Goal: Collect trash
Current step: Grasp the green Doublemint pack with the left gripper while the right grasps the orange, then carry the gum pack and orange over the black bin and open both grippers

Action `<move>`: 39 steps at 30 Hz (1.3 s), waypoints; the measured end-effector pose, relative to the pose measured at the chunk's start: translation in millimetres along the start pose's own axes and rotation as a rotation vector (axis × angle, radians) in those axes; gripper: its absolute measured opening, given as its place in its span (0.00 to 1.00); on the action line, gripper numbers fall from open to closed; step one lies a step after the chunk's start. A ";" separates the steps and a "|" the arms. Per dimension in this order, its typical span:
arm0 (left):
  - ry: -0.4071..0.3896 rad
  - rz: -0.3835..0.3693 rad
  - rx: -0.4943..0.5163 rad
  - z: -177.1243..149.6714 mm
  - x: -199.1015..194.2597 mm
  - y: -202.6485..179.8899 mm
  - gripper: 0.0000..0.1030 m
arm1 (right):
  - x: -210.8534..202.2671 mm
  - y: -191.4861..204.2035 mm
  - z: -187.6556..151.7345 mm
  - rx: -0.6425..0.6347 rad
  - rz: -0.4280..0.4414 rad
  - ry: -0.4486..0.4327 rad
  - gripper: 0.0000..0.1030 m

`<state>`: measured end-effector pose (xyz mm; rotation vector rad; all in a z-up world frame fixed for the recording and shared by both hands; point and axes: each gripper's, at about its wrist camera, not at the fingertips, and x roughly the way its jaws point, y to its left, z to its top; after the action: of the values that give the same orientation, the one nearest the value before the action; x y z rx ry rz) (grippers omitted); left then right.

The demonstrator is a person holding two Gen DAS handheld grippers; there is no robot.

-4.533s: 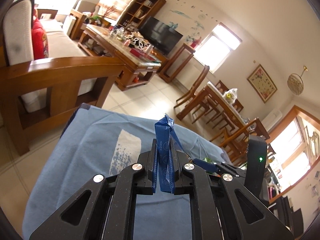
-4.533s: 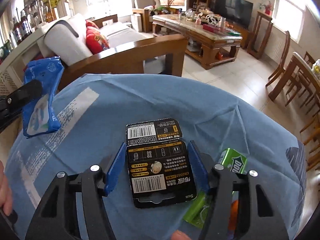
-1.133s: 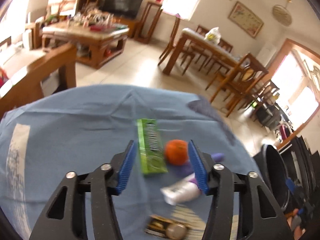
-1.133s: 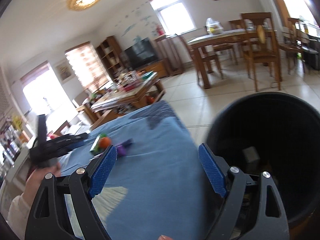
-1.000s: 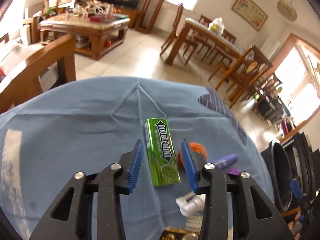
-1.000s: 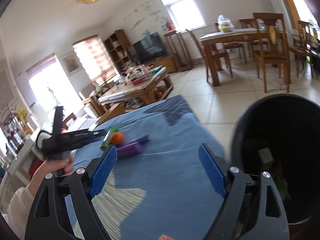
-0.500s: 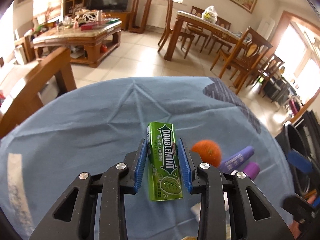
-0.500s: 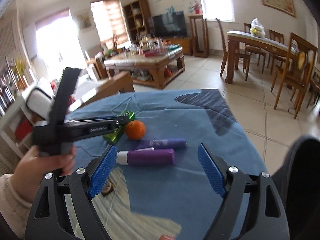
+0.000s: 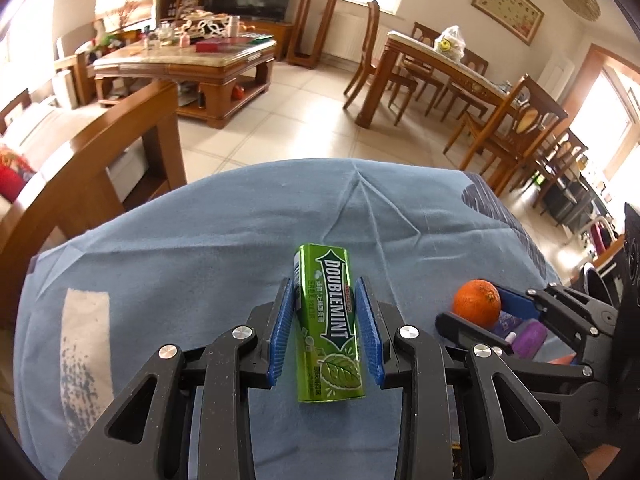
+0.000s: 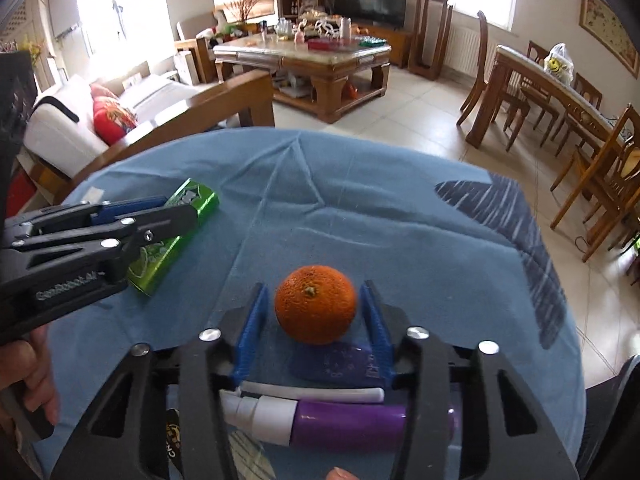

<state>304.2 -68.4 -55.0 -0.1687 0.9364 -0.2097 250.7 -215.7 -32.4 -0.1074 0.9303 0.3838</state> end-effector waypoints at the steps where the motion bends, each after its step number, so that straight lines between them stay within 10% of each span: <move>1: -0.001 -0.002 -0.003 -0.1 0.0 -0.1 0.31 | -2.3 -0.8 -0.5 0.002 0.000 0.000 0.35; 16: -0.297 -0.096 0.075 4.0 -54.6 -26.0 0.28 | -110.6 -15.7 -36.9 0.174 0.141 -0.289 0.34; 19: -0.332 -0.155 0.048 3.9 -67.2 -27.6 0.09 | -133.6 -21.7 -49.9 0.198 0.150 -0.347 0.34; 28: -0.239 -0.119 0.183 -10.4 -73.9 -63.3 0.09 | -178.2 -42.5 -81.0 0.223 0.148 -0.421 0.34; 30: -0.184 -0.089 0.207 -9.5 -58.3 -66.6 0.13 | -174.8 -45.4 -85.9 0.232 0.167 -0.414 0.35; 33: -0.124 -0.026 0.269 -7.8 -33.1 -78.8 0.61 | -164.9 -47.0 -91.2 0.241 0.188 -0.397 0.35; 39: -0.028 0.015 0.280 -2.2 12.5 -76.6 0.60 | -156.5 -49.8 -106.4 0.255 0.203 -0.374 0.35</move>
<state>301.6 -145.7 -48.1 0.0929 0.8704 -0.3209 104.3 -332.0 25.3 0.2859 0.6132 0.4507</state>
